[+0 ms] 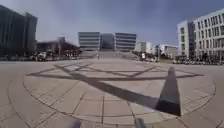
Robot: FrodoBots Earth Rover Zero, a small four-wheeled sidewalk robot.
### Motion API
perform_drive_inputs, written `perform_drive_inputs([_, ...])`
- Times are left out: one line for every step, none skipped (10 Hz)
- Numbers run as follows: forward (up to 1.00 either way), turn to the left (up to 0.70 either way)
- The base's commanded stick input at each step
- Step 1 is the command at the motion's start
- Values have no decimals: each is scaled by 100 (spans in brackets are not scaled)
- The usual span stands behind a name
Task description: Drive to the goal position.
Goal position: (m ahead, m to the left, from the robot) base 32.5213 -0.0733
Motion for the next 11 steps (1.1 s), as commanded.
perform_drive_inputs([100,0])
perform_drive_inputs([100,0])
perform_drive_inputs([100,0])
perform_drive_inputs([100,0])
perform_drive_inputs([100,0])
perform_drive_inputs([100,0])
perform_drive_inputs([100,0])
perform_drive_inputs([100,0])
perform_drive_inputs([100,0])
perform_drive_inputs([100,0])
perform_drive_inputs([100,0])
